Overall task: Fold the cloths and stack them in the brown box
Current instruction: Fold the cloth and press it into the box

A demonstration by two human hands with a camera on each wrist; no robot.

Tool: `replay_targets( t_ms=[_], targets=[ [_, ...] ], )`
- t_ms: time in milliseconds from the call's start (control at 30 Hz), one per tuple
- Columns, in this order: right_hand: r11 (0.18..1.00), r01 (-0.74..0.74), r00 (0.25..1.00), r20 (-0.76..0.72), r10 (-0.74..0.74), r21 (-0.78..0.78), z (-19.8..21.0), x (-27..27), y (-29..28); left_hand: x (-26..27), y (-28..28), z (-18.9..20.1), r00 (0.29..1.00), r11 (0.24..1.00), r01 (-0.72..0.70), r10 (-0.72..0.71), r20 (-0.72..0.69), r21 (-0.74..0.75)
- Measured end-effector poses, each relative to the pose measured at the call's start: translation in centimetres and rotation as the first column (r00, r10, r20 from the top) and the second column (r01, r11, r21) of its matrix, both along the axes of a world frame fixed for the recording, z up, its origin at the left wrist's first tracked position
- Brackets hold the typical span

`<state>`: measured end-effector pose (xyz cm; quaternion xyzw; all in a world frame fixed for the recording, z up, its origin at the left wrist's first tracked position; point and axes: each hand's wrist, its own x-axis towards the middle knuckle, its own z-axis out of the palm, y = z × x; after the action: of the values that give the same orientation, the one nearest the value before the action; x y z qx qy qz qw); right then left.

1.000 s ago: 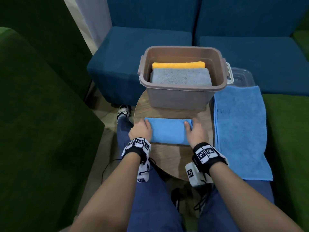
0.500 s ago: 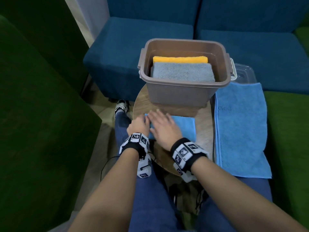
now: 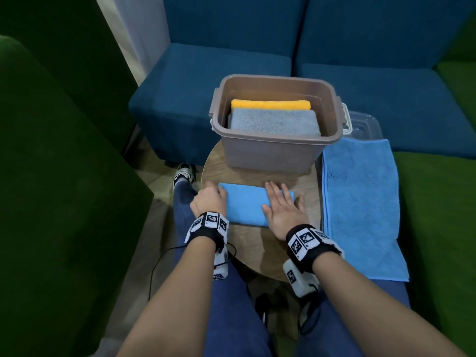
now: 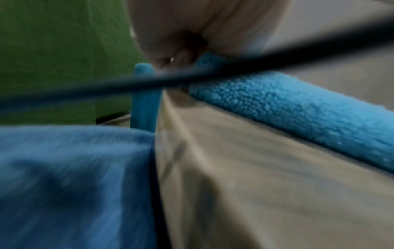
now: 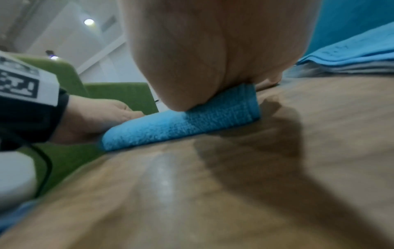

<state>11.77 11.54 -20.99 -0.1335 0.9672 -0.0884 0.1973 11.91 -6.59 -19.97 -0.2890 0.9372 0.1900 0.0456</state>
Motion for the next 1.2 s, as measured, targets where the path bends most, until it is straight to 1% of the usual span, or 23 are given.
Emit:
replay_targets(
  t_ms=[67,100,133,167,200,233,267,300,333,400,433,500,567,600,700,833,900,1033,1067,1100,1133,1200],
  targets=[
    [1.000,-0.010,1.000,0.004,0.010,0.011,0.0,0.1,-0.1,0.1,0.7,1.0,0.999,0.995,-0.018,0.013,-0.046,-0.100],
    [1.000,-0.010,1.000,0.006,0.010,0.014,-0.1,0.1,-0.1,-0.1,1.2,1.4,0.995,0.989,0.015,-0.029,-0.095,-0.144],
    [1.000,-0.008,1.000,0.009,0.008,0.015,-0.2,0.1,-0.1,-0.5,2.1,1.8,0.981,0.981,0.099,-0.124,-0.147,-0.169],
    [1.000,-0.007,1.000,0.013,0.006,0.020,-0.2,0.0,-0.2,-0.9,3.2,2.0,0.945,0.959,0.227,-0.259,-0.202,-0.169],
    [1.000,-0.009,1.000,0.018,0.008,0.028,-0.2,-0.1,-0.2,-1.1,4.3,1.6,0.892,0.922,0.365,-0.386,-0.235,-0.128],
    [0.999,-0.014,1.000,0.024,0.014,0.035,-0.2,-0.1,-0.1,-1.2,5.2,1.1,0.844,0.876,0.482,-0.472,-0.255,-0.027],
    [0.999,-0.020,0.999,0.034,0.019,0.036,-0.2,-0.2,-0.1,-1.1,5.8,0.4,0.826,0.836,0.542,-0.510,-0.240,0.086],
    [0.999,-0.023,0.999,0.042,0.022,0.028,-0.2,-0.2,0.1,-0.9,5.9,-0.8,0.821,0.814,0.563,-0.531,-0.210,0.141],
    [1.000,-0.024,0.999,0.048,0.024,0.015,-0.3,-0.3,0.2,-0.7,5.7,-1.8,0.823,0.812,0.566,-0.547,-0.150,0.141],
    [1.000,-0.024,0.998,0.056,0.025,-0.008,-0.2,-0.4,0.4,0.0,4.5,-3.2,0.803,0.803,0.596,-0.594,-0.046,0.030],
    [1.000,-0.022,0.998,0.052,0.023,-0.018,-0.3,-0.4,0.5,0.1,3.8,-3.4,0.799,0.799,0.601,-0.601,-0.023,-0.023],
    [0.999,-0.016,0.999,0.041,0.018,-0.043,-0.5,-0.4,0.5,0.1,2.5,-3.7,0.854,0.853,0.519,-0.520,-0.015,-0.059],
    [0.997,-0.010,0.999,0.032,0.012,-0.071,-0.5,-0.4,0.5,0.1,1.3,-3.7,0.913,0.912,0.409,-0.409,0.006,-0.026],
    [0.996,-0.004,1.000,0.030,0.006,-0.085,-0.5,-0.5,0.6,0.2,0.8,-3.7,0.928,0.928,0.371,-0.371,0.007,-0.016],
    [0.992,0.046,0.998,0.048,-0.040,-0.119,-0.4,-0.9,1.3,0.3,-0.1,-3.8,0.945,0.946,0.325,-0.324,-0.048,0.012],
    [0.974,0.112,0.993,0.054,-0.103,-0.199,-0.3,-1.1,1.9,0.3,0.1,-3.8,0.947,0.955,0.295,-0.291,-0.135,0.015],
    [0.969,0.129,0.991,0.072,-0.116,-0.209,0.1,-1.3,1.8,0.1,0.2,-3.4,0.951,0.957,0.292,-0.289,-0.114,0.006],
    [0.985,0.091,0.995,0.062,-0.083,-0.148,1.3,-1.7,1.4,-0.8,-0.5,-1.6,0.949,0.949,0.316,-0.316,-0.018,-0.024],
    [0.984,0.095,0.995,0.059,-0.087,-0.153,1.6,-1.8,1.4,-0.9,-0.8,-1.2,0.947,0.947,0.321,-0.321,-0.005,-0.001],
    [0.977,0.115,0.992,0.068,-0.104,-0.181,2.0,-1.8,1.4,-1.1,-1.1,-0.8,0.949,0.948,0.314,-0.314,-0.006,0.059],
    [0.963,0.145,0.988,0.092,-0.127,-0.229,2.5,-1.9,1.5,-1.1,-1.2,-0.5,0.959,0.946,0.283,-0.284,-0.013,0.157],
    [0.926,0.180,0.982,0.122,-0.147,-0.331,3.4,-1.9,1.7,-1.0,-1.5,-0.4,0.981,0.915,0.193,-0.192,-0.039,0.355]
  ],
)
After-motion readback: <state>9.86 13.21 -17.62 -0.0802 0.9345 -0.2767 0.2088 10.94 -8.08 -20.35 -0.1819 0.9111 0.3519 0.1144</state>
